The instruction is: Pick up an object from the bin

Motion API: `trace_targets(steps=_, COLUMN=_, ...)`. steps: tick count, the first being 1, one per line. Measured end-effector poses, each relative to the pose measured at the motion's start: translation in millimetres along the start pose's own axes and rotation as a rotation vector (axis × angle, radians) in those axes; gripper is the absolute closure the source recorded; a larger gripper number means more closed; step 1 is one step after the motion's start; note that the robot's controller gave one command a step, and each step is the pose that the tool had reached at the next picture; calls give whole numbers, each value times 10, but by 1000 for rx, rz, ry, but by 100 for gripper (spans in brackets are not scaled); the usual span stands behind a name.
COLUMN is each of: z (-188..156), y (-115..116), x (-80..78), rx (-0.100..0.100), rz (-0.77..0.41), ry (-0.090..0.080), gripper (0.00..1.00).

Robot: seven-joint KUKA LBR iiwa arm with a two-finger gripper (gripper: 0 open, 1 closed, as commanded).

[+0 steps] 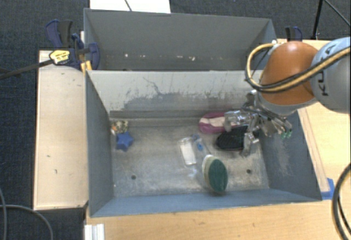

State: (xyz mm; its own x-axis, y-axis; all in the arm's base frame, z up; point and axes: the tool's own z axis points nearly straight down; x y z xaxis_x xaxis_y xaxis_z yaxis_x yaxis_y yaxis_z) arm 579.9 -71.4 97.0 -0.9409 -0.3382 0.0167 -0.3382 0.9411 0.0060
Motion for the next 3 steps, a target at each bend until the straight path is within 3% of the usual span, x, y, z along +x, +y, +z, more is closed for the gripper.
trace_targets(steps=1, z=-1003, y=-195, x=126, rx=12, rz=-93, ry=-24, gripper=100)
trace_targets(steps=2, z=-2043, y=-165, x=83, rx=14, rz=-113, ry=-29, gripper=100)
trace_targets(steps=3, z=-1035, y=-154, x=574, rx=4, rz=-234, ry=-12, gripper=100)
